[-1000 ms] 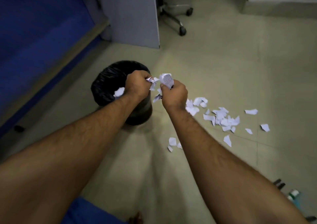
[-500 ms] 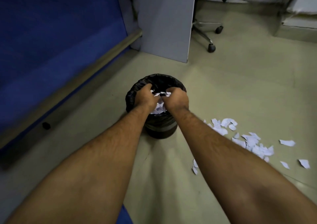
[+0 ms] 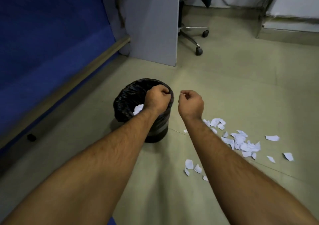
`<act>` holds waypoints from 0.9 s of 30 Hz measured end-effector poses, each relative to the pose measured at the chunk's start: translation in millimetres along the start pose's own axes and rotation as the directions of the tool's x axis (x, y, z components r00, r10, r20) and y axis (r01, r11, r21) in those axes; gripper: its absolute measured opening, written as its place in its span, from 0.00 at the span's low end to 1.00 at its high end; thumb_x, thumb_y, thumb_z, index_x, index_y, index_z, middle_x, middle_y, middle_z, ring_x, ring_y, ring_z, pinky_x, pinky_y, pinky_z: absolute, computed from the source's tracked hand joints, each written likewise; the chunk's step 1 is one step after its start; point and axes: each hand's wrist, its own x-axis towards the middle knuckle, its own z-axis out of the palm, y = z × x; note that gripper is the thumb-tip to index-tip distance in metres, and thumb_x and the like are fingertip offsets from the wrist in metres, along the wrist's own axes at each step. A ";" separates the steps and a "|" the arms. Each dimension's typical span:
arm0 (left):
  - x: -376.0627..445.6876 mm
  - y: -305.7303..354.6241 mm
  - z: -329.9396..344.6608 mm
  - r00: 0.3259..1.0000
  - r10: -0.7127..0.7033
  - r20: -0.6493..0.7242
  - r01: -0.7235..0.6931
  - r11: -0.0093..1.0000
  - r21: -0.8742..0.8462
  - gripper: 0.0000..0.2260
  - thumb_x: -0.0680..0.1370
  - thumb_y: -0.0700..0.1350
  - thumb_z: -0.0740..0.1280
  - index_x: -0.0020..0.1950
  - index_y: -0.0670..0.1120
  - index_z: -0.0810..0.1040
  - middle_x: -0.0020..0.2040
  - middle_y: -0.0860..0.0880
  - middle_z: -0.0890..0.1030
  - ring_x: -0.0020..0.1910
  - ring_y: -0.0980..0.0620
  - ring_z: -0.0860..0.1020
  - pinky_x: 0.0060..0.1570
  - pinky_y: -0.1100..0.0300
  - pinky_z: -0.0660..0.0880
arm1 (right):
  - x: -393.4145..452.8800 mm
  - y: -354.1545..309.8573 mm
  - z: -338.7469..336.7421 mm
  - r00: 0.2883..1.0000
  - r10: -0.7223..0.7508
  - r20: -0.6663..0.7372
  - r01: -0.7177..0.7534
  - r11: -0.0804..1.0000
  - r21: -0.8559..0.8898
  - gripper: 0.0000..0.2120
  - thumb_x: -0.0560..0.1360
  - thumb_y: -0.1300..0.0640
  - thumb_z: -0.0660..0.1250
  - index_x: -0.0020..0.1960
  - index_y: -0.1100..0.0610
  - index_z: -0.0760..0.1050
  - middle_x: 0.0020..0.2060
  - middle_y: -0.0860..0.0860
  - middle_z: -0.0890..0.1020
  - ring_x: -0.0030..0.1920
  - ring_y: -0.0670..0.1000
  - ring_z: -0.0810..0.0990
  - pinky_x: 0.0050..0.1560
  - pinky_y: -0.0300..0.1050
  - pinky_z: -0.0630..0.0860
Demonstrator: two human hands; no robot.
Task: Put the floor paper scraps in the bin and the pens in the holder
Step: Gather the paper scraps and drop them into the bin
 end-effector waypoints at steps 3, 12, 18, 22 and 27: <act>-10.2 2.5 43.5 0.993 0.019 0.119 -0.020 1.000 0.000 0.08 0.73 0.41 0.70 0.51 0.45 0.83 0.43 0.46 0.85 0.43 0.46 0.82 0.47 0.60 0.79 | 15.3 32.4 -30.0 0.995 0.072 -0.072 -0.071 0.997 0.018 0.15 0.68 0.49 0.60 0.48 0.51 0.82 0.41 0.50 0.86 0.43 0.55 0.85 0.50 0.52 0.81; -62.9 -18.1 194.8 0.868 0.037 0.496 -0.125 0.982 0.145 0.20 0.71 0.42 0.70 0.63 0.47 0.74 0.54 0.45 0.80 0.54 0.44 0.78 0.51 0.56 0.76 | 14.0 197.7 -117.5 0.989 0.131 -0.073 -0.149 0.895 -0.421 0.20 0.72 0.55 0.68 0.63 0.59 0.77 0.56 0.58 0.81 0.60 0.60 0.78 0.63 0.50 0.72; -76.6 -39.2 287.9 0.773 0.093 0.627 -0.397 0.843 0.364 0.27 0.71 0.40 0.67 0.69 0.46 0.67 0.66 0.44 0.71 0.65 0.43 0.72 0.60 0.48 0.74 | 40.4 296.2 -145.7 0.987 0.159 -0.023 -0.131 0.709 -0.693 0.28 0.67 0.50 0.62 0.65 0.62 0.73 0.59 0.62 0.77 0.62 0.65 0.73 0.64 0.55 0.68; -57.3 -44.3 322.7 0.825 0.042 0.564 -0.416 0.721 0.555 0.35 0.72 0.51 0.68 0.76 0.49 0.57 0.74 0.44 0.64 0.71 0.40 0.64 0.64 0.43 0.69 | 59.3 315.0 -145.8 0.980 0.194 0.040 -0.093 0.631 -0.770 0.36 0.72 0.41 0.62 0.75 0.54 0.61 0.73 0.60 0.64 0.74 0.64 0.60 0.70 0.60 0.63; -36.8 -56.6 334.2 0.803 -0.214 0.556 -0.221 0.759 0.612 0.48 0.65 0.72 0.66 0.78 0.57 0.49 0.78 0.44 0.53 0.75 0.34 0.55 0.66 0.37 0.63 | 58.2 332.3 -131.6 0.974 0.225 0.018 -0.100 0.499 -0.861 0.35 0.76 0.35 0.58 0.78 0.47 0.53 0.77 0.55 0.58 0.77 0.62 0.54 0.70 0.67 0.56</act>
